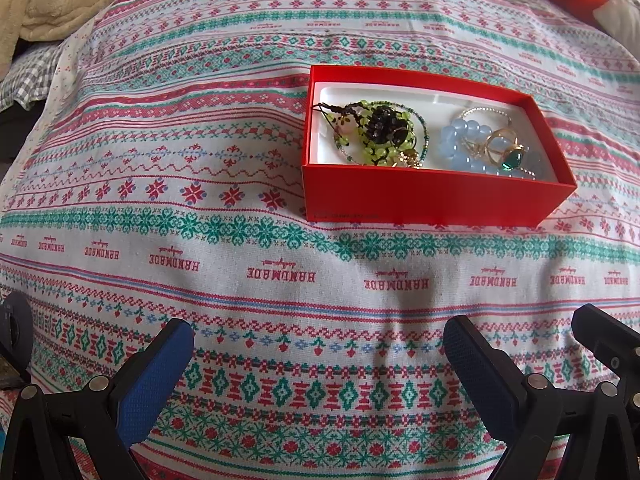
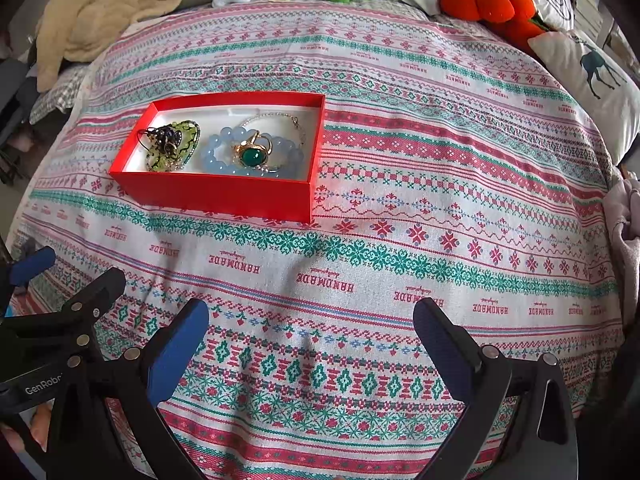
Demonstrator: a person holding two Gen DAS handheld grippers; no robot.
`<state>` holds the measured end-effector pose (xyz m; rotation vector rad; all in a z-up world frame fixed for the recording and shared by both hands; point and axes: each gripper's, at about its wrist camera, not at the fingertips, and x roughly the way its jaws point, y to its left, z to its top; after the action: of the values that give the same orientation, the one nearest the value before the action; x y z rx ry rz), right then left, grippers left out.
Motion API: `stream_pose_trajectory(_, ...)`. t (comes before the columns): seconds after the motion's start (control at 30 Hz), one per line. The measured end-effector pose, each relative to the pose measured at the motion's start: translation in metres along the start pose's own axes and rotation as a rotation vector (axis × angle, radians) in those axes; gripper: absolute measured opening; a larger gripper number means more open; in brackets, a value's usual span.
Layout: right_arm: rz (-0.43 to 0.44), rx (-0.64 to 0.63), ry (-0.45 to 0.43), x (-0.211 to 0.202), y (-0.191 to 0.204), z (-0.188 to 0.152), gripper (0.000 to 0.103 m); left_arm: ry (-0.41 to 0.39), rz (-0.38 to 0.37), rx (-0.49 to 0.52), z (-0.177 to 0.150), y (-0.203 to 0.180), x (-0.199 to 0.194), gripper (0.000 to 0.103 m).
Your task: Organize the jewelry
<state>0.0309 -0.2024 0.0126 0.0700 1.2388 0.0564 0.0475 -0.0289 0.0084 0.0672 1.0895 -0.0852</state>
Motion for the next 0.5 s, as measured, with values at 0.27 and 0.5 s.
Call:
stream_pose_trajectory(0.27, 0.000, 0.001, 0.001, 0.0000, -0.0006, -0.0002, 0.103, -0.001, 0.002, 0.001, 0.0002, 0.0005, 0.0000, 0.102)
stream_pose_trajectory(0.5, -0.001, 0.001, 0.001, 0.0008, -0.0019, -0.0002, 0.103, -0.004, 0.003, -0.001, 0.0009, 0.0030, -0.0008, 0.102)
